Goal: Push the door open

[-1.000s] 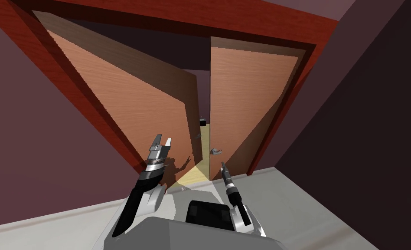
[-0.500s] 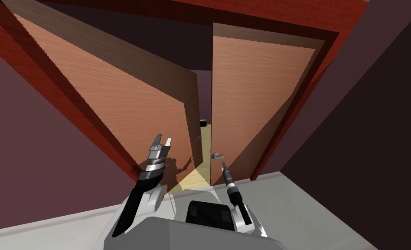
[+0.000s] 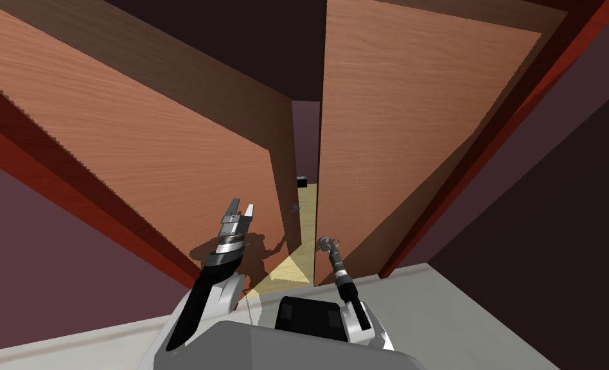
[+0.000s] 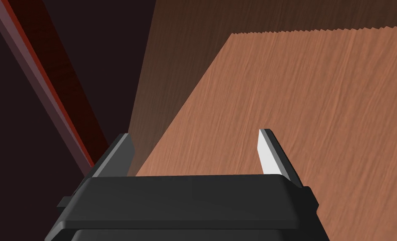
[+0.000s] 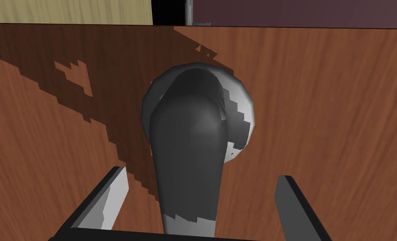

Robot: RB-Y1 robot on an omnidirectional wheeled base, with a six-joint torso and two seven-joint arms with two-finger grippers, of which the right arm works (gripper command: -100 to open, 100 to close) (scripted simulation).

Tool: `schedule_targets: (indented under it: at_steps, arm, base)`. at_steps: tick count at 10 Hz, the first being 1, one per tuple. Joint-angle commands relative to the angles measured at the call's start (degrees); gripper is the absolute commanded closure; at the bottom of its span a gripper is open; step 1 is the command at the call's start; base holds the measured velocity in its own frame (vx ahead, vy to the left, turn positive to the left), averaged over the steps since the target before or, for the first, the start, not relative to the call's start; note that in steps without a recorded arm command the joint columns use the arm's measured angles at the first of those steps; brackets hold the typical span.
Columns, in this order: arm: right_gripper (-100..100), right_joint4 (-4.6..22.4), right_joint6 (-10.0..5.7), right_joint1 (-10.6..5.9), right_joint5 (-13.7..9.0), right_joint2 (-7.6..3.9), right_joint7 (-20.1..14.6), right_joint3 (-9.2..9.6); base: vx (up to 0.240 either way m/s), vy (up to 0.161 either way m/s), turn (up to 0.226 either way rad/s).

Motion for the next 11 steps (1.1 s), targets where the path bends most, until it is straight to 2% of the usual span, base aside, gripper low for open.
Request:
schedule_targets:
  at_steps: [1,2,7,9,11]
  arm:
    - [-100,0.0,0.0,0.0,0.0,0.0,0.0,0.0]
    - [100,0.0,0.0,0.0,0.0,0.0,0.0,0.0]
    - [100,0.0,0.0,0.0,0.0,0.0,0.0,0.0]
    - [100,1.25,-0.62,-1.39,-1.48,-0.41,1.69,-3.17]
    - [100,1.9,-0.98,-1.98,-2.2,-0.54,2.53,-4.71]
  base:
    - [0.077,0.018,0.002]
    - [-0.009,-0.003,-0.002]
    - [-0.008,-0.004,0.004]
    - [0.025,-0.021,0.195]
    - [0.039,-0.023,0.092]
